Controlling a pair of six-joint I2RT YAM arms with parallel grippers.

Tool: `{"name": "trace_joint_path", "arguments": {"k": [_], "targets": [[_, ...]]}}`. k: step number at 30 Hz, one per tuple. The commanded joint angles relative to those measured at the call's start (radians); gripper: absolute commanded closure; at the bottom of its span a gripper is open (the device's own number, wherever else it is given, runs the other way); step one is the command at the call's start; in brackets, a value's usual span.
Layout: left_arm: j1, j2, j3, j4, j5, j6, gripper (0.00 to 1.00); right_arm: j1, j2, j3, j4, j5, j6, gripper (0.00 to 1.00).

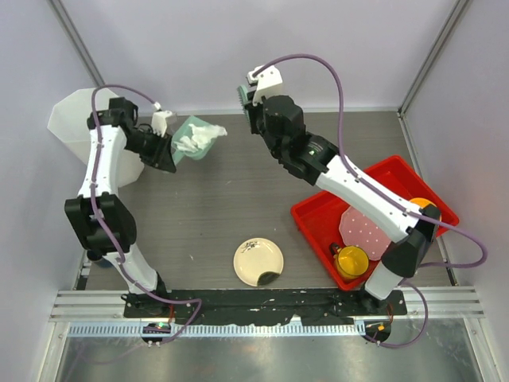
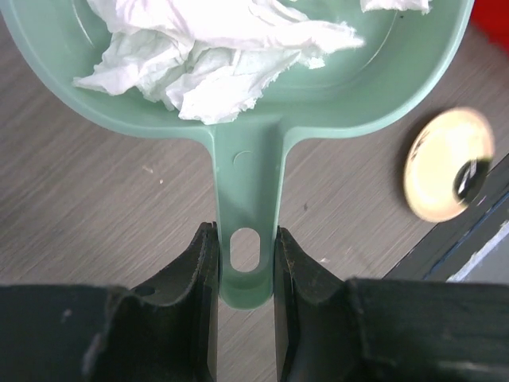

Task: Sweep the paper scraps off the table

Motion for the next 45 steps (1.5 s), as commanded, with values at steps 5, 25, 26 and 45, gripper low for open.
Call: {"name": "trace_joint_path", "arguments": {"k": [5, 25, 26, 45], "targets": [[0.071, -0.139, 0.135, 0.123, 0.185, -0.427, 1.0, -0.007, -0.199, -0.184, 0.024, 0.081, -0.015, 0.99], [0.227, -0.308, 0.235, 0.338, -0.398, -0.52, 1.0, -0.007, -0.293, -0.332, -0.055, 0.003, 0.035, 0.99], [0.241, -0.303, 0.244, 0.334, -0.413, -0.506, 1.0, -0.007, -0.296, -0.336, -0.057, 0.003, 0.035, 0.99], [0.269, -0.268, 0.207, 0.384, -0.985, 0.107, 1.0, -0.005, -0.328, -0.384, -0.052, -0.064, 0.065, 0.99]]}}
